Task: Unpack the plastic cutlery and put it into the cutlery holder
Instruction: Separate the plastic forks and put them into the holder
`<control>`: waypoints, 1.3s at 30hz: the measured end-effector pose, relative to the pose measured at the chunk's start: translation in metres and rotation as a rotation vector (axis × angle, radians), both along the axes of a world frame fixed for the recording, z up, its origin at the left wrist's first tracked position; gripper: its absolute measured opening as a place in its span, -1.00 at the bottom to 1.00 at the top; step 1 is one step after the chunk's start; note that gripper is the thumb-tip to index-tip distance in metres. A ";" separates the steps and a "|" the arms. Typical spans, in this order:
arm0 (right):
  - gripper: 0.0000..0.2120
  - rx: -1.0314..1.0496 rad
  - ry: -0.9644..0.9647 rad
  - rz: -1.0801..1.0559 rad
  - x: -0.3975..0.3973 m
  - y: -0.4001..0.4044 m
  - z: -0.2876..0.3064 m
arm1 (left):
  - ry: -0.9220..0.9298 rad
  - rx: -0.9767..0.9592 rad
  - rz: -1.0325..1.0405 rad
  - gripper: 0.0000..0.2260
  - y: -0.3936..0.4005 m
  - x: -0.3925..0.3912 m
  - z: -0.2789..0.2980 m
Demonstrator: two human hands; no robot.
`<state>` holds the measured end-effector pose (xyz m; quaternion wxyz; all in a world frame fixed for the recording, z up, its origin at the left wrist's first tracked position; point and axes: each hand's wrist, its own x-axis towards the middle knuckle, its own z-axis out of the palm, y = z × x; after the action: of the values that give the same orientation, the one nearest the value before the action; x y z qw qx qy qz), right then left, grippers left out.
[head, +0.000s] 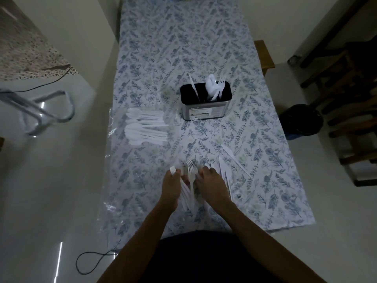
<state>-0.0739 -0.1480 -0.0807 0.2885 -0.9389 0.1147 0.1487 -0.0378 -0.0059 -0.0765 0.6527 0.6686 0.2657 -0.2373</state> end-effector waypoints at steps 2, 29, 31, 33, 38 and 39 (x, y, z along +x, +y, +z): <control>-0.68 -0.065 0.019 0.031 0.003 0.002 0.003 | 0.022 -0.019 0.003 -0.79 0.001 -0.001 -0.001; -0.75 0.182 -0.252 -0.072 -0.006 0.001 0.042 | 0.024 -0.375 0.084 -0.70 -0.012 0.000 0.011; -0.84 0.175 -0.265 -0.070 -0.007 0.001 0.039 | 0.098 -0.397 0.128 -0.60 -0.016 0.000 0.013; -0.82 0.172 -0.281 -0.067 -0.006 0.000 0.038 | 0.131 -0.388 0.117 -0.53 -0.020 -0.001 0.017; -0.83 0.093 -0.330 -0.001 -0.005 0.000 0.040 | 0.125 -0.417 0.046 -0.53 -0.025 0.000 0.024; -0.84 0.092 -0.333 0.019 -0.005 -0.001 0.041 | 0.120 -0.438 0.046 -0.56 -0.025 0.000 0.024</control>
<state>-0.0791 -0.1489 -0.0394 0.3449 -0.9373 0.0495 -0.0008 -0.0379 -0.0305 -0.0527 0.7704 0.4895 0.2615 -0.3139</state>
